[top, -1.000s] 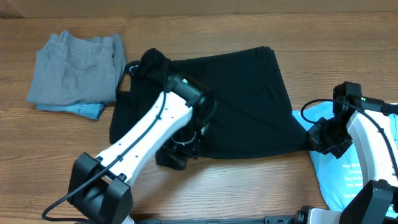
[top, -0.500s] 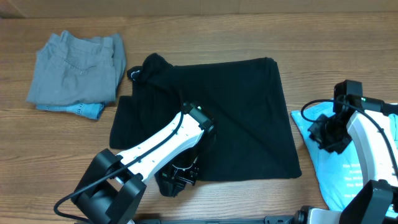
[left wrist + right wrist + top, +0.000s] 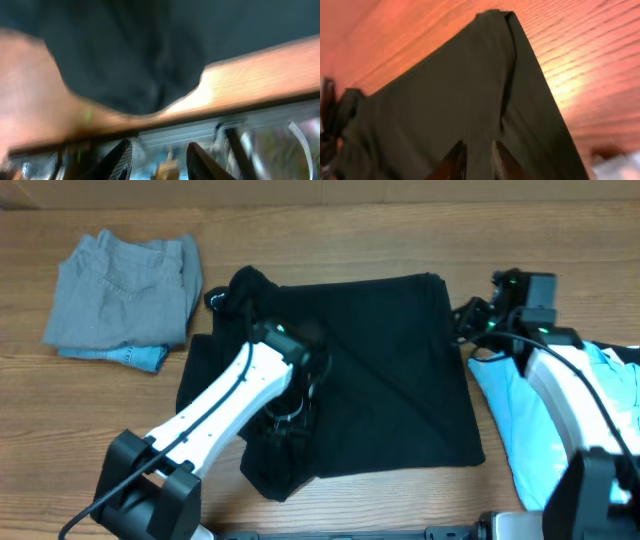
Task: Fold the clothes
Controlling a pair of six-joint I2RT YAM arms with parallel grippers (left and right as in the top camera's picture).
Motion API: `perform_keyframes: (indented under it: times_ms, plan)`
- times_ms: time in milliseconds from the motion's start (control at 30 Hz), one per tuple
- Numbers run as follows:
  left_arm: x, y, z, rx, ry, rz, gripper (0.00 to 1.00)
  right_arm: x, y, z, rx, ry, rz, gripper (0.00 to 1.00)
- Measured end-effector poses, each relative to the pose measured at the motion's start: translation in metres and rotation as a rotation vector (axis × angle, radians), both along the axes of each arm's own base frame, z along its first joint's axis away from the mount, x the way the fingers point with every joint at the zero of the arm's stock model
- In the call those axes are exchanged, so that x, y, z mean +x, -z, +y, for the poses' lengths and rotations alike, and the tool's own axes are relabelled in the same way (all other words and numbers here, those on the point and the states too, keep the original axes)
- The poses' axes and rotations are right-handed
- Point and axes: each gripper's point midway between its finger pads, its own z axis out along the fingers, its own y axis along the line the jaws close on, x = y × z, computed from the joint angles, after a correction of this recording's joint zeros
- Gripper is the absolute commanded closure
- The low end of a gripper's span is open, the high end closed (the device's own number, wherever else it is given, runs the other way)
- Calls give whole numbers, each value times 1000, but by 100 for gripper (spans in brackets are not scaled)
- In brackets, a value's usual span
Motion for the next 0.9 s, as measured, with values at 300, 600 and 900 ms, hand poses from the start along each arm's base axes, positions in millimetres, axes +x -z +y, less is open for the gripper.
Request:
perform_keyframes:
  times_ms: [300, 600, 900]
  plan:
    - [110, -15, -20, -76, 52, -457, 45, 8, 89, 12, 0, -149, 109, 71]
    - [129, 2, -24, -48, 100, -494, 48, -5, 97, 16, -9, -211, 152, 89]
    - [127, 17, -22, -22, 107, -449, 50, -9, 99, -7, -52, -133, 217, 96]
